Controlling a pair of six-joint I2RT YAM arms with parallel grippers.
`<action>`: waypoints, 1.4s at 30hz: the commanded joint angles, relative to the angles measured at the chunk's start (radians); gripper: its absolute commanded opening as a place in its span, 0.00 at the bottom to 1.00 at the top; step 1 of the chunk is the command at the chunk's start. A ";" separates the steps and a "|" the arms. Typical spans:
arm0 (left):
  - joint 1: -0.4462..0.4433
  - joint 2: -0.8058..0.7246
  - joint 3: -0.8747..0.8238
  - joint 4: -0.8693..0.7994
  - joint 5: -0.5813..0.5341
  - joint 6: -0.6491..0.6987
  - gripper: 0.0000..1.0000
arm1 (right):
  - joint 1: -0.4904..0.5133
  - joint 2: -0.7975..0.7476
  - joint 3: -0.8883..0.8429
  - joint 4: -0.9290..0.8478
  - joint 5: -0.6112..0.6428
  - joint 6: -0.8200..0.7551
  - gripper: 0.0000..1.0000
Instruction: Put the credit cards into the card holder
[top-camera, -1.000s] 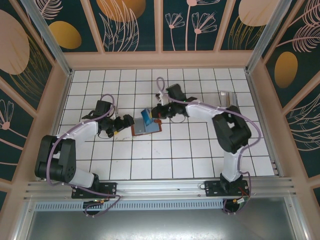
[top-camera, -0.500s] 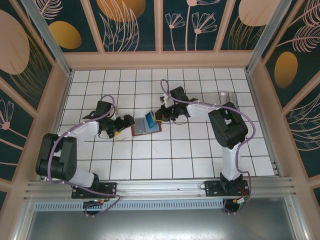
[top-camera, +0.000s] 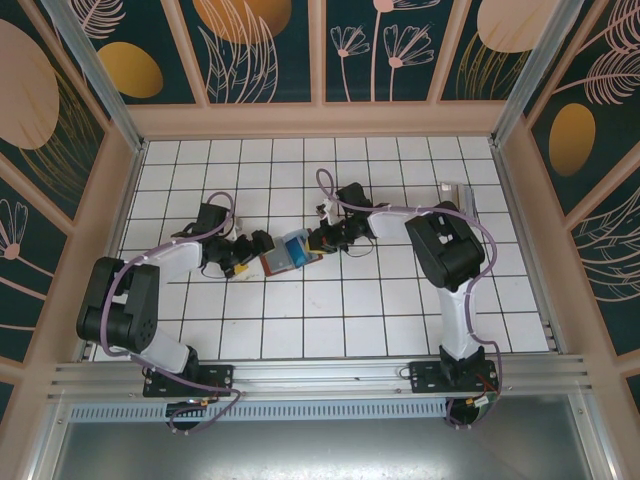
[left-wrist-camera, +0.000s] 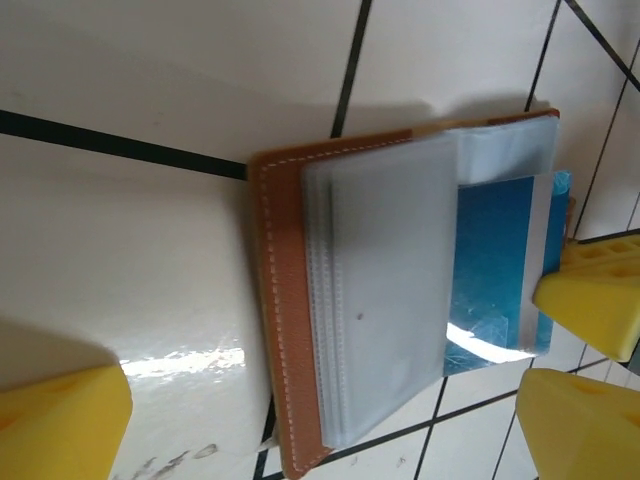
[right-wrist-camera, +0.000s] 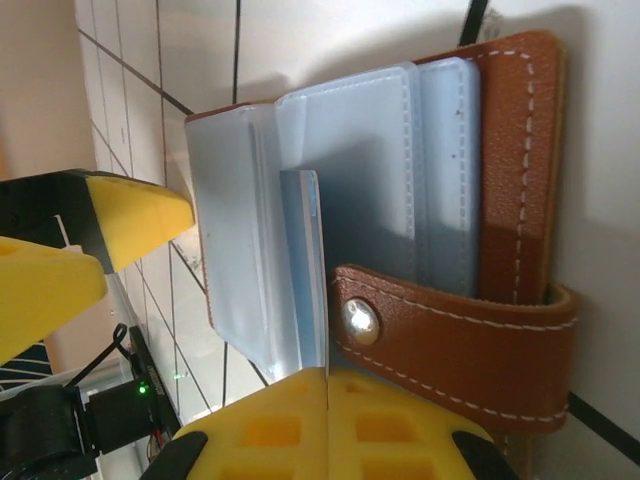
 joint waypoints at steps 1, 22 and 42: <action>-0.004 0.018 -0.002 0.044 0.045 -0.019 0.99 | 0.010 0.038 0.040 -0.015 -0.027 0.001 0.00; -0.004 0.106 0.053 0.063 0.026 0.018 0.99 | 0.005 0.188 0.228 -0.120 -0.185 -0.282 0.00; 0.004 0.082 0.077 -0.040 -0.165 0.066 0.89 | -0.013 0.207 0.249 -0.088 -0.262 -0.221 0.00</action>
